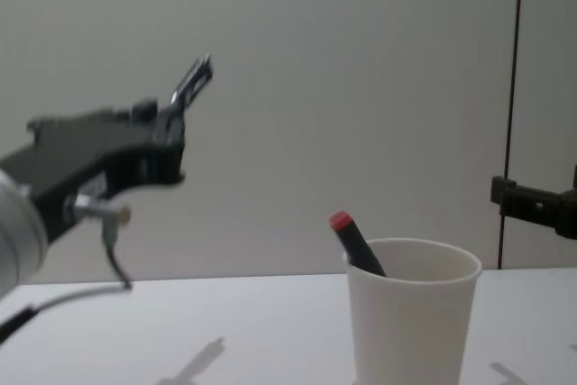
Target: Place the pen into the pen holder.
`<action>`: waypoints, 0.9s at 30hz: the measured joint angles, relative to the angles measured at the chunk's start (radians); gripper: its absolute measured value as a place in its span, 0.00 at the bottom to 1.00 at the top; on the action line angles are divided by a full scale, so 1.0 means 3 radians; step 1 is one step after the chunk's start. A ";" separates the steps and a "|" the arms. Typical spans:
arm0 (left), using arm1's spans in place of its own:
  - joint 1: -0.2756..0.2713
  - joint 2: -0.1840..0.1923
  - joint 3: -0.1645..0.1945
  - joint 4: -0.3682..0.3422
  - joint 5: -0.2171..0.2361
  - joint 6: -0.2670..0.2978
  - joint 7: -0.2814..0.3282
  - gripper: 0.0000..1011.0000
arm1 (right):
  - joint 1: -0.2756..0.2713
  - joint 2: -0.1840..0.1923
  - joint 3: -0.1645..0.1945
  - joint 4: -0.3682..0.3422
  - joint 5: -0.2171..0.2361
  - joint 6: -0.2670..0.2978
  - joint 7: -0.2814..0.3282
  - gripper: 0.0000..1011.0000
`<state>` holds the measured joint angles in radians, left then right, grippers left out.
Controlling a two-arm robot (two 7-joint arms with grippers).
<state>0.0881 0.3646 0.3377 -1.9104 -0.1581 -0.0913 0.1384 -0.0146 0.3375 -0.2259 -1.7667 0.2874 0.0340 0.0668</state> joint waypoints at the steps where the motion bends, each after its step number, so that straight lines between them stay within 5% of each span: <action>1: -0.0041 -0.0021 -0.0011 0.0000 -0.0008 -0.0056 -0.0057 0.14 | 0.0000 0.0000 0.0000 0.0000 0.0000 0.0000 0.0000 0.99; 17: -0.0516 -0.0248 -0.0065 0.0137 -0.0084 -0.0291 -0.0727 0.14 | 0.0059 -0.0026 -0.0017 -0.0007 -0.0079 0.0018 0.0076 0.99; 27: -0.0626 -0.0303 -0.0066 0.0225 -0.0073 -0.0298 -0.0951 0.14 | 0.0234 -0.0125 -0.0065 -0.0065 -0.0113 0.0113 0.0367 0.99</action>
<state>-0.0997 0.2737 0.3178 -1.8428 -0.1801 -0.1808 -0.1468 0.0556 0.3001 -0.2453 -1.7862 0.2534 0.0679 0.1770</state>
